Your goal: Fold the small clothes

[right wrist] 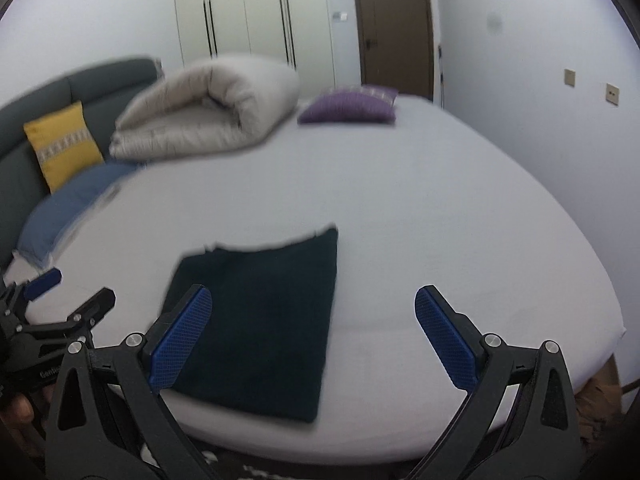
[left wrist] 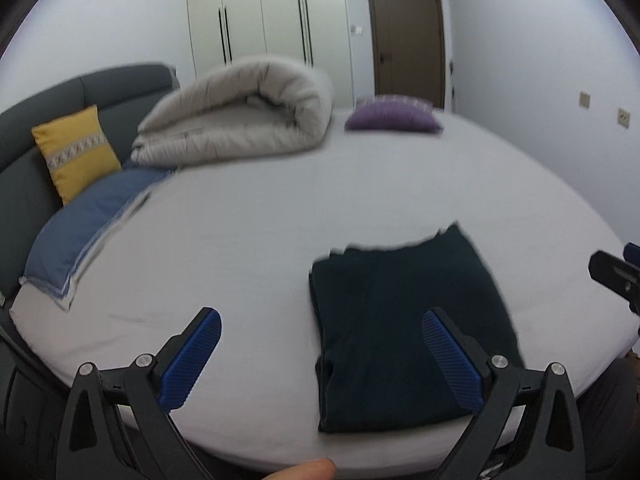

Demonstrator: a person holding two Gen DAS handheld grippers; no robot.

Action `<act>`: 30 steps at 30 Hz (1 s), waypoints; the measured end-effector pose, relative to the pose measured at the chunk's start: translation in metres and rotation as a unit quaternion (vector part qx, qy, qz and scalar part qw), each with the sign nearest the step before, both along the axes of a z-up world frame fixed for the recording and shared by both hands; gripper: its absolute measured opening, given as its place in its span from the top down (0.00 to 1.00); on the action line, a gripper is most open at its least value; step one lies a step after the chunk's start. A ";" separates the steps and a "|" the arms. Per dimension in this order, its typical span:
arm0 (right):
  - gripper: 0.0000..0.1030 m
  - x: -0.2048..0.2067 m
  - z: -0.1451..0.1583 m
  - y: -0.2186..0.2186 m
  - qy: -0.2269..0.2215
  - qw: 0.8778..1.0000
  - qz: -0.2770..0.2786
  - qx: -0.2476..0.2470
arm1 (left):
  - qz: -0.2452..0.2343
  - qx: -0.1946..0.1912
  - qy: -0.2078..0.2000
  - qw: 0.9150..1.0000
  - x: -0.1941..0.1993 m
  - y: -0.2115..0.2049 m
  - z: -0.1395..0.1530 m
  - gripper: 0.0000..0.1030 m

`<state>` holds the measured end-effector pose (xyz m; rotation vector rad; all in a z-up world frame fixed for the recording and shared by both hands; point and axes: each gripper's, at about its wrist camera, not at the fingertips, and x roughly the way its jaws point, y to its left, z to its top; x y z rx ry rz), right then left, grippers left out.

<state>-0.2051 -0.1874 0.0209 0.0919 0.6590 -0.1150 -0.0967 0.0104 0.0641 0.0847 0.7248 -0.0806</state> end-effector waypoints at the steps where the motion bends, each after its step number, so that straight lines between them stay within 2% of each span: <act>1: 0.00 0.003 -0.007 0.001 0.010 1.000 -0.002 -0.001 | 0.002 -0.004 0.012 1.000 0.003 0.002 -0.006 0.00; 8: 0.00 0.036 -0.056 0.000 0.041 0.999 -0.010 -0.005 | 0.013 -0.016 0.061 0.998 0.012 0.010 -0.041 0.00; 15: 0.00 0.059 -0.100 0.003 0.065 0.998 -0.010 -0.008 | 0.016 -0.014 0.077 0.997 0.014 0.011 -0.060 0.00; 20: 0.00 0.068 -0.120 0.002 0.080 0.997 -0.011 -0.007 | 0.021 -0.011 0.089 0.996 0.018 0.014 -0.072 0.00; 24: 0.00 0.072 -0.126 0.002 0.081 0.997 -0.012 -0.007 | 0.025 -0.011 0.094 0.995 0.019 0.016 -0.077 0.00; 30: 0.00 0.065 -0.120 0.005 0.084 0.996 -0.011 -0.008 | 0.025 -0.012 0.096 0.995 0.019 0.017 -0.079 0.00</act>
